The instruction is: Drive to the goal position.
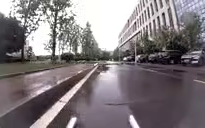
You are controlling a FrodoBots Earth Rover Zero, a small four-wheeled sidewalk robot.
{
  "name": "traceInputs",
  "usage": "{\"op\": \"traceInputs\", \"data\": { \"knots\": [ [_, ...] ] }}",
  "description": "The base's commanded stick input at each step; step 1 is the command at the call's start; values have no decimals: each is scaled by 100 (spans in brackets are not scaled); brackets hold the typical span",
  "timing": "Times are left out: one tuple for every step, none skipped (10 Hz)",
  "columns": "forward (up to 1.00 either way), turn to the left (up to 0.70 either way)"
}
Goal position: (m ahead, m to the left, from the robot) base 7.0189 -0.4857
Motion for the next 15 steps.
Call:
{"op": "traceInputs", "data": {
  "knots": [
    [70, 0],
    [70, 0],
    [70, 0],
    [70, 0],
    [70, 0],
    [70, 0],
    [70, 0],
    [70, 0],
    [70, 0],
    [70, 0],
    [70, 0],
    [70, 0],
    [70, 0],
    [70, 0],
    [70, 0]
  ]
}}
